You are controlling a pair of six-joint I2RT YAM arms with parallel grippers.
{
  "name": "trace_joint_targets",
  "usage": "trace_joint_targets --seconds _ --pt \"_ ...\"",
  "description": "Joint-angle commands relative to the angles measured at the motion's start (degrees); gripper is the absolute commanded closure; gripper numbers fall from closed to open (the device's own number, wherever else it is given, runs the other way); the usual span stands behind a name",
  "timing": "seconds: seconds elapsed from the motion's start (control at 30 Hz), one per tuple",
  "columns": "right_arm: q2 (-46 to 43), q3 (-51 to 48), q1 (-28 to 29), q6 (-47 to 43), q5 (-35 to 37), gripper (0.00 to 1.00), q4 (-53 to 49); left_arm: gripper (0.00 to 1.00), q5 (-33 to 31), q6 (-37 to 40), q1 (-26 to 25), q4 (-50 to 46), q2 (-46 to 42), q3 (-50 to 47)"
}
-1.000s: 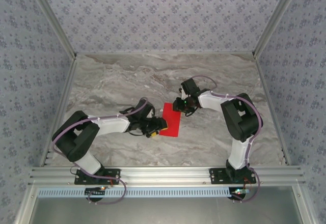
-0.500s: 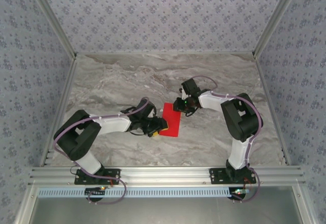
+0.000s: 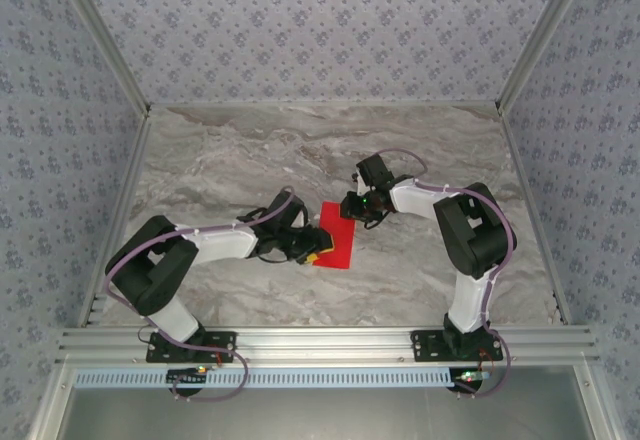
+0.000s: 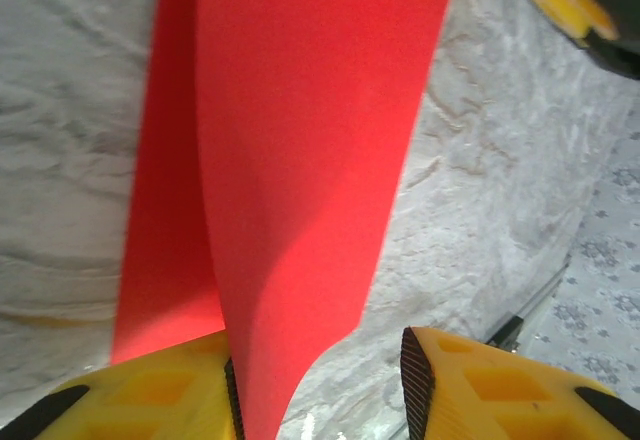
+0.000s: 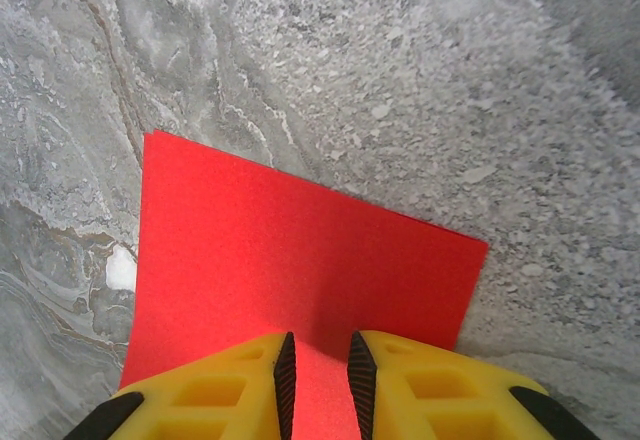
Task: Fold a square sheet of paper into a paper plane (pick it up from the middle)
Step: Fold the triangle a second time at the center of the table.
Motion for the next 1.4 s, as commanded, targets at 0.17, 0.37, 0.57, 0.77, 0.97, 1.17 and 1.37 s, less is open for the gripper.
trace_joint_targets --seconds 0.17,0.37,0.57,0.77,0.97,1.17,1.37 --pt "2.8 -2.3 0.2 0.5 0.2 0.74 -1.2 0.53 5.0 -0.3 -0.3 9.0 1.3 2.9" --pt "2.3 -3.0 -1.3 1.5 -5.2 0.74 1.2 0.51 6.1 -0.9 -0.2 11.1 3.1 4.4" --pt "2.9 -2.4 -1.6 1.4 -4.9 0.74 0.0 0.51 6.1 -1.0 -0.3 11.6 1.6 2.9" --pt "3.2 -2.3 -1.6 1.3 -3.6 0.75 -0.9 0.52 7.4 -2.0 -0.4 14.1 -0.2 0.2" --pt "3.2 -1.8 -1.6 1.2 -3.1 0.75 -1.6 0.56 7.6 -1.9 -0.5 14.7 -1.5 -1.2" --pt "3.1 -1.3 -1.4 1.1 -3.3 0.75 -2.1 0.58 7.7 -2.6 -0.4 17.8 -1.1 -0.8" --pt "2.5 -1.2 -1.4 1.4 -5.0 0.75 -2.0 0.58 7.4 -3.0 -0.4 19.1 3.0 1.8"
